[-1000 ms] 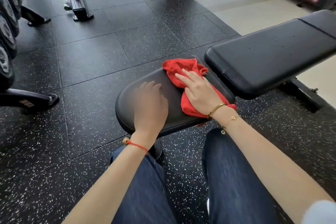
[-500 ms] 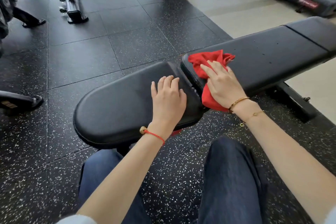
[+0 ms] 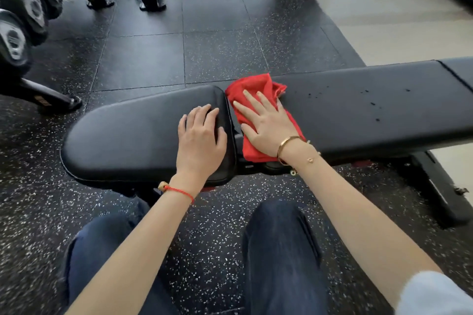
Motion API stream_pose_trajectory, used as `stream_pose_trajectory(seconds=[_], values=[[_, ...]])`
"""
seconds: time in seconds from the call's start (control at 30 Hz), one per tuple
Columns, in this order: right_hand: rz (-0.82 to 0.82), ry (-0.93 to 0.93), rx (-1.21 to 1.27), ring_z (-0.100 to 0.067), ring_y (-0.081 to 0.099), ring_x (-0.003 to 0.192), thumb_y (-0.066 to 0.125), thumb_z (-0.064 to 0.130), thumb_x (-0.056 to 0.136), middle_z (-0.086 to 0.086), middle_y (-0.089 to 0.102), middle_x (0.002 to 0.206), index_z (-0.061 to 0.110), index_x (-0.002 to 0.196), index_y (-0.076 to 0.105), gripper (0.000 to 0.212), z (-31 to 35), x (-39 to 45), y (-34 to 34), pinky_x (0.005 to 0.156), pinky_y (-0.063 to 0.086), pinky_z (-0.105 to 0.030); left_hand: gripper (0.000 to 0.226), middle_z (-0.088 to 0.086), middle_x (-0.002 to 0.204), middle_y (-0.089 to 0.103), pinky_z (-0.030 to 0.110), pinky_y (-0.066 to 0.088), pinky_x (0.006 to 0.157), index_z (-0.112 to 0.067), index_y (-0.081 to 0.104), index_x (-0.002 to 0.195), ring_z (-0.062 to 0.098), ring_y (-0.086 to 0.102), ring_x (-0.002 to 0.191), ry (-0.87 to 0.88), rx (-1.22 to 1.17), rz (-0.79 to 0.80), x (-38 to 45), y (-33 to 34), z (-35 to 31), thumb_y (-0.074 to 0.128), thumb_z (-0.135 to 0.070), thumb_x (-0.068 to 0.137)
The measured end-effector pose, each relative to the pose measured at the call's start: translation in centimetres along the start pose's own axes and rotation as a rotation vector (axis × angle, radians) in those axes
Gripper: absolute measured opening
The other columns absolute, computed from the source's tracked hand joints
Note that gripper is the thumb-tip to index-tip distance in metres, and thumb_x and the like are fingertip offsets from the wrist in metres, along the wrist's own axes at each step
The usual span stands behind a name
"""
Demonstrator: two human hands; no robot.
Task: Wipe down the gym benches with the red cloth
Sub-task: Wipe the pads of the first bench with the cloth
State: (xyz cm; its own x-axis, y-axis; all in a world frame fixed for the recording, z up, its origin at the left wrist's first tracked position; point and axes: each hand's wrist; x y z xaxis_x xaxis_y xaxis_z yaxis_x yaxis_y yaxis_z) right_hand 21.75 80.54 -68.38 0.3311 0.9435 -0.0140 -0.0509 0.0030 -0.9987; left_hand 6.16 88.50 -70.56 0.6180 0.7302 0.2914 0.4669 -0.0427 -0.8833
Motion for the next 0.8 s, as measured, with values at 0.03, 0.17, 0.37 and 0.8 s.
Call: stream_pose_trajectory(seconds=[0.03,0.17,0.37,0.8], values=[[-0.012,-0.024,0.012,-0.020,0.004,0.149,0.035,0.042,0.097,0.006,0.004,0.162,0.037,0.150,0.020,0.056,-0.2,-1.1,0.1,0.119,0.003,-0.048,0.044,0.004,0.145,0.048,0.045,0.021,0.120,-0.014,0.052,0.137,0.023,0.038,0.139,-0.002,0.004,-0.001,0.0,0.0,0.0,0.048,-0.025,0.095],[-0.061,0.025,0.117,-0.020,0.010,0.148,0.037,0.040,0.097,0.004,0.010,0.161,0.040,0.149,0.023,0.054,-3.6,-4.0,0.1,0.119,0.007,-0.047,0.045,0.005,0.147,0.047,0.046,0.022,0.120,-0.014,0.051,0.139,0.024,0.037,0.140,-0.015,0.033,-0.004,-0.3,0.2,-0.3,0.049,-0.025,0.095],[0.005,0.192,0.142,-0.023,0.003,0.149,0.031,0.039,0.099,-0.001,0.002,0.162,0.037,0.151,0.017,0.053,-8.2,1.3,-0.7,0.119,-0.003,-0.050,0.043,0.004,0.144,0.051,0.045,0.025,0.118,-0.014,0.055,0.135,0.023,0.041,0.137,-0.021,0.048,-0.043,-0.2,0.3,-0.7,0.052,-0.023,0.093],[-0.050,-0.042,0.155,-0.018,0.006,0.149,0.034,0.040,0.097,0.004,0.007,0.162,0.042,0.149,0.018,0.055,-10.2,-3.9,0.0,0.120,-0.002,-0.045,0.039,-0.003,0.137,0.057,0.039,0.031,0.112,-0.021,0.060,0.128,0.018,0.047,0.131,-0.011,0.037,-0.106,0.0,0.4,-0.4,0.059,-0.022,0.089]])
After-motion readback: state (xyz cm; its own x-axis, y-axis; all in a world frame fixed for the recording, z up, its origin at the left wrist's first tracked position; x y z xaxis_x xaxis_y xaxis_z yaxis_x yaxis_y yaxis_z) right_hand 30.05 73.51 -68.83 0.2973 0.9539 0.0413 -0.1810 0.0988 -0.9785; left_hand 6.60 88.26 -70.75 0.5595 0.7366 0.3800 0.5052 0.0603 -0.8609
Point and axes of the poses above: each hand's wrist, its own x-axis towards the middle knuckle, its own y-axis out of the palm, z = x × y
